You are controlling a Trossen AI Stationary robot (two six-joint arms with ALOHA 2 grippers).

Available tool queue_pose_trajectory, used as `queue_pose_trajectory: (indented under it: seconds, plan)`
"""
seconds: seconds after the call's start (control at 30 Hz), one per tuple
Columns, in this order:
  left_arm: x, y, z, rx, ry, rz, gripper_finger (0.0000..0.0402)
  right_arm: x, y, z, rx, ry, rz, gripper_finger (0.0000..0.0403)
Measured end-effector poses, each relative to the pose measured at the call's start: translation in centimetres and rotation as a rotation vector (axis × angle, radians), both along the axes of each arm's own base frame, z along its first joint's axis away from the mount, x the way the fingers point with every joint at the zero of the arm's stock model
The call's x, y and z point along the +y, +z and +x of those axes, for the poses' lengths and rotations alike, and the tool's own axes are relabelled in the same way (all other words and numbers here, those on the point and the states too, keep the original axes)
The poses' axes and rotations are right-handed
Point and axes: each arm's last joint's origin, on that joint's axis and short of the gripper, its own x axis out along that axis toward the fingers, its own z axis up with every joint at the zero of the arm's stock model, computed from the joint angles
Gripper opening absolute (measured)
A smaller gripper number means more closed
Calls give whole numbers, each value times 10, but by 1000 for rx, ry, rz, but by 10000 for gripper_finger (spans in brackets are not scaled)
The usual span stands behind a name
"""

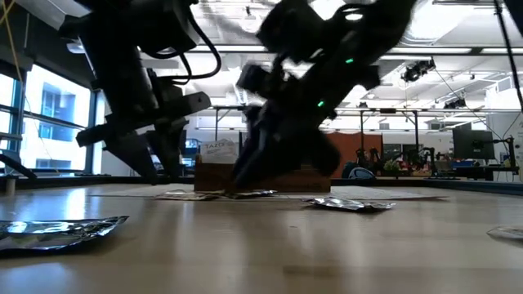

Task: Pick & Place Tea
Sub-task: Put the yellow tea bag into the middle section of the wooden organizer

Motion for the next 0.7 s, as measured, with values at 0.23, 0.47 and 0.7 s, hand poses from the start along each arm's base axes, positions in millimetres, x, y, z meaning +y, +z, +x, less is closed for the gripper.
queue_pose_trajectory:
  seconds: [0.23, 0.47, 0.7]
  plan:
    - [-2, -11, 6, 4, -10, -29, 166, -6, -6, 25, 53, -42, -77, 157]
    - [-5, -15, 13, -19, -61, -72, 166, -8, -4, 28, 17, 77, -179, 157]
    - [-6, -13, 17, -42, -76, -97, 166, -27, -4, 28, 41, 49, -162, 154]
